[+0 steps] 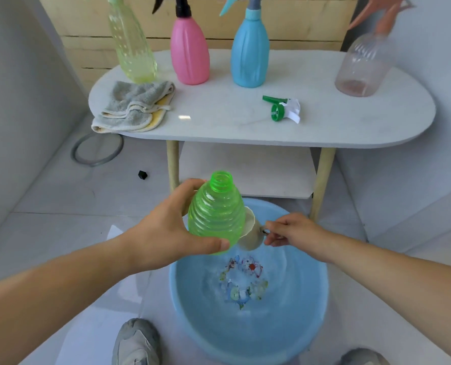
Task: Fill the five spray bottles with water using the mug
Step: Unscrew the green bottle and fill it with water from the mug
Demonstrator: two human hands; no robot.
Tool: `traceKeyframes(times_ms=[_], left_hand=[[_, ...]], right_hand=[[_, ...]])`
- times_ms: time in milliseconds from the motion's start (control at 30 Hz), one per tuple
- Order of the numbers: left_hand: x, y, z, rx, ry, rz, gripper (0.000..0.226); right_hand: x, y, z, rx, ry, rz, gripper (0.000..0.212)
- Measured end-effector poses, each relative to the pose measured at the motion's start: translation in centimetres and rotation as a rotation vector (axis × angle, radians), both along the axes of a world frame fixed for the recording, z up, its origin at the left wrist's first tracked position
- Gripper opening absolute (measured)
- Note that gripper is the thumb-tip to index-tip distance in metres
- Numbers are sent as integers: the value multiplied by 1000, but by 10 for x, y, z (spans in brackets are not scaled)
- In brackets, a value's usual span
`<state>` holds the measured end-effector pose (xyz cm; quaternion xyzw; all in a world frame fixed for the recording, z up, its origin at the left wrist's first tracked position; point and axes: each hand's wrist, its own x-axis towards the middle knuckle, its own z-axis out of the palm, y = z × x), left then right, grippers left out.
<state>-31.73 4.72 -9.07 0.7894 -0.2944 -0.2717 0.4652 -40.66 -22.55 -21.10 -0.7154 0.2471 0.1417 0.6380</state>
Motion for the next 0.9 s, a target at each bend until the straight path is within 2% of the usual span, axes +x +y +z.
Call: traceKeyframes(times_ms=[300,433,600,767,900], left_hand=[[-15,-1,21,-42,36,93,84],[-19,3,25,-38,48,106,77],[-22,3,22,3,45,118,78],[-27,0,17,40,44,103,75],[-28,-6,15,34,40,90,81]], right_hand=[[-31,5,141,-188,-180,-142,37],[-48,10,181,-183,-280,-225,40],[-61,20,214,-189,-354,-285,38],[-65,24,229,-262,-423,-258,41],[-66,27,233,-341,-458,-225,32]])
